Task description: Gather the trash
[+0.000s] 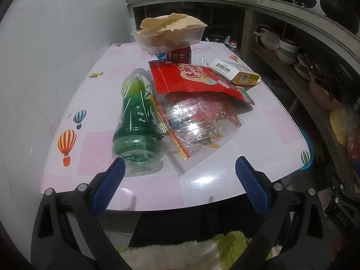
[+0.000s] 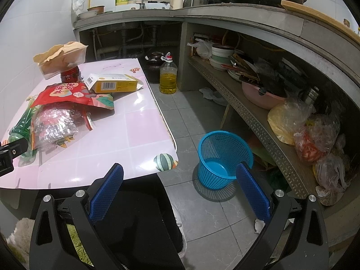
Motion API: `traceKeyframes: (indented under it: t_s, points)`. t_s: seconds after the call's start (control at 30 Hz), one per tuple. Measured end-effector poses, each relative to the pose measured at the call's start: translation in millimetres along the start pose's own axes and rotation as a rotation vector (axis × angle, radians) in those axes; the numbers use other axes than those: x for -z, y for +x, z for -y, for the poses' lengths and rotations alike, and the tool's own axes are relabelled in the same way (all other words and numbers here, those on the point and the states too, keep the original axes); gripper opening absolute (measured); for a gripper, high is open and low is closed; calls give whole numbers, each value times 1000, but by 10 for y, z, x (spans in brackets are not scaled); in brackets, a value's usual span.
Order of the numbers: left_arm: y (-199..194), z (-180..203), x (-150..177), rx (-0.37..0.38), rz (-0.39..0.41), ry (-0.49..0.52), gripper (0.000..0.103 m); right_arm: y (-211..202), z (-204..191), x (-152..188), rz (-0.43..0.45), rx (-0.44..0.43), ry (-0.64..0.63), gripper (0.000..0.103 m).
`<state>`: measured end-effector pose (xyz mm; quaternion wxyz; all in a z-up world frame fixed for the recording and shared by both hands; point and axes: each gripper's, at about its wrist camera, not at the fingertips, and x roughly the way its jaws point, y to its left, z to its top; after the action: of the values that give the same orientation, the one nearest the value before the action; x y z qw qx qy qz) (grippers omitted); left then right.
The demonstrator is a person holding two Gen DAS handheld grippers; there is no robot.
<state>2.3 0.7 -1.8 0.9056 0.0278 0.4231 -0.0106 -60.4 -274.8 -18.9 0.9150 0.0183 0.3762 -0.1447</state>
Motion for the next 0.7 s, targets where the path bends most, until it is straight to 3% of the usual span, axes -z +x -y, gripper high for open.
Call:
traceKeyframes:
  t_s: [0.7]
  points:
    - [11, -36, -17, -5, 3, -4, 94, 4, 2, -4, 2, -1, 3, 98]
